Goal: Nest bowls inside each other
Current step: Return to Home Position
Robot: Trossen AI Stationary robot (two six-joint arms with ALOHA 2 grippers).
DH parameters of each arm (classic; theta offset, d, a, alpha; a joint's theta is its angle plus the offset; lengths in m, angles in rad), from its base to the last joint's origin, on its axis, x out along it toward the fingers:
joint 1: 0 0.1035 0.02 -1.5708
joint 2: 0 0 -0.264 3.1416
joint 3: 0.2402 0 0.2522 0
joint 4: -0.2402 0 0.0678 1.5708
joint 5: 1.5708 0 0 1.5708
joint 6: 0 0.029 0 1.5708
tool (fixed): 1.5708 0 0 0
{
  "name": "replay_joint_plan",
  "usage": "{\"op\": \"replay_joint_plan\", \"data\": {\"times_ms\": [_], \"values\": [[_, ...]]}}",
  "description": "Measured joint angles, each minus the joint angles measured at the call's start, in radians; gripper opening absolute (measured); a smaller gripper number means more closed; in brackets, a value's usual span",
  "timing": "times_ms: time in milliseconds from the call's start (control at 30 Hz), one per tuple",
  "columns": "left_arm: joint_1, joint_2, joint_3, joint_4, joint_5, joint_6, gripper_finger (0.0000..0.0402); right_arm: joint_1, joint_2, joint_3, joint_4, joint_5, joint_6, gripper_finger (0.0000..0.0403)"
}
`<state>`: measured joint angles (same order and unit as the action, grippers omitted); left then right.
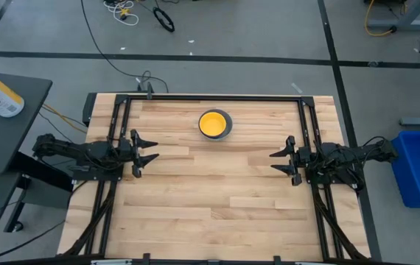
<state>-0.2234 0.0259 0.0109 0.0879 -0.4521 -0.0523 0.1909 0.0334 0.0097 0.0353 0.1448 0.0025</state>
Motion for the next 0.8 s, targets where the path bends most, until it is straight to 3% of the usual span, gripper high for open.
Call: {"op": "replay_joint_plan", "data": {"times_ms": [800], "values": [[0.000,0.000,0.000,0.000,0.000,0.000,0.0222,0.000,0.000,0.000,0.000,0.000,0.000,0.0197]]}}
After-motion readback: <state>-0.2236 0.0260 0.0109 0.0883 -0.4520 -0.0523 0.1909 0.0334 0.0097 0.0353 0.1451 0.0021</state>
